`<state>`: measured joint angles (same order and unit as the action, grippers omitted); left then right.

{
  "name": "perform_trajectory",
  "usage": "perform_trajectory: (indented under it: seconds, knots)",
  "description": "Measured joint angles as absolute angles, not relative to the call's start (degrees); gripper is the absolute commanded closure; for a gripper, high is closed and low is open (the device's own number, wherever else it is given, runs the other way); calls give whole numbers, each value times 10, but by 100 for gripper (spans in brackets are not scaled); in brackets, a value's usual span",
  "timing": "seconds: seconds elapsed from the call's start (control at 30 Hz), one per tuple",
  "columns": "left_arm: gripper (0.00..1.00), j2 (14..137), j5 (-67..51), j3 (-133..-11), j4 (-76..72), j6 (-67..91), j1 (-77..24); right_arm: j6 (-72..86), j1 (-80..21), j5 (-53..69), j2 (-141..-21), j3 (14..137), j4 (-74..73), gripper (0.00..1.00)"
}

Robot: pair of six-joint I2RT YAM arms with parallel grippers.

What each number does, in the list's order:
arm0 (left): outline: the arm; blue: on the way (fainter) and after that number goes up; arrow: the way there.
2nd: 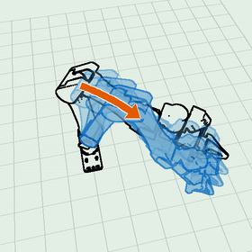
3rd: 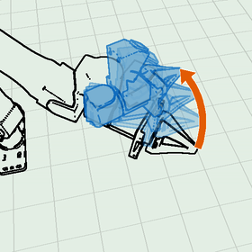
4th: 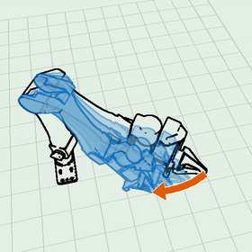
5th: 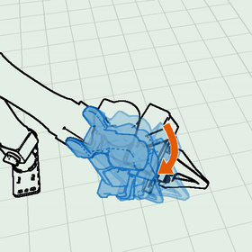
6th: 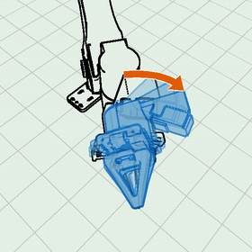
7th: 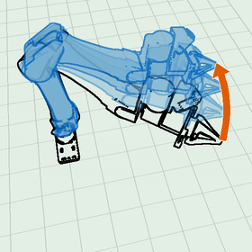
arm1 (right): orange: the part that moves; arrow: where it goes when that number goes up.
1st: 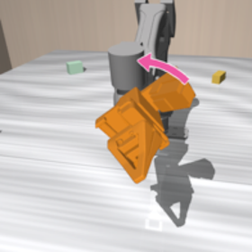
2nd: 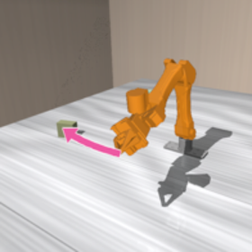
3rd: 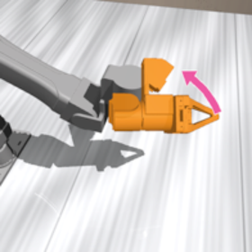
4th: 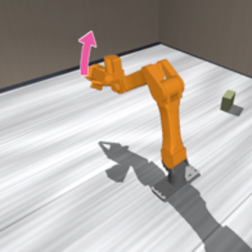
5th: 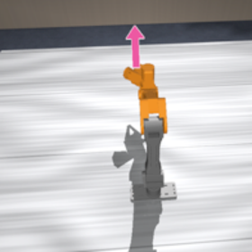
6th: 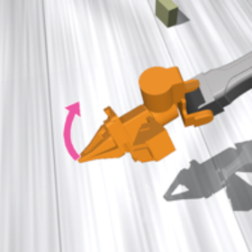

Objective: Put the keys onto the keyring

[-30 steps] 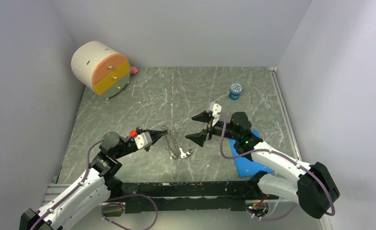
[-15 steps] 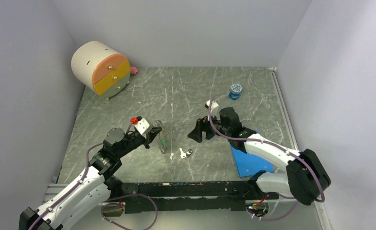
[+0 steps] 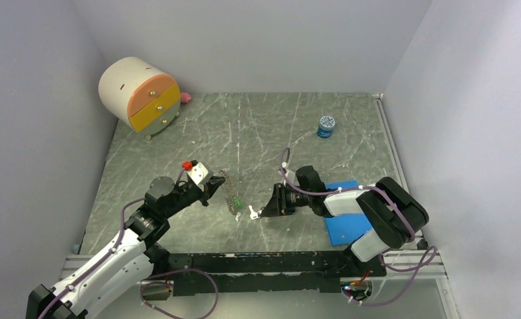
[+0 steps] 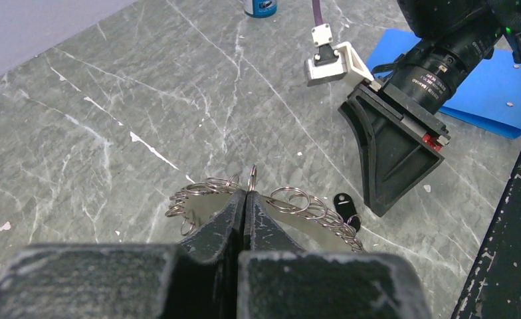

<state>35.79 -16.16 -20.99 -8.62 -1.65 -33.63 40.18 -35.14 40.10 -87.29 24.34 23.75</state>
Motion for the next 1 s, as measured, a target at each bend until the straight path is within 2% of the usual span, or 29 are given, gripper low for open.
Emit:
perform_trajectory:
  seconds: [0.43, 0.8, 1.0]
  knots:
    - [98, 362, -162, -209, -87, -16, -336, 432, -367, 403, -927, 237, 293, 62]
    - [97, 362, -162, -209, -86, -16, -336, 402, -379, 367, -941, 261, 291, 79]
    - [97, 362, -164, -209, -85, -16, -336, 394, -382, 366, -940, 261, 292, 83]
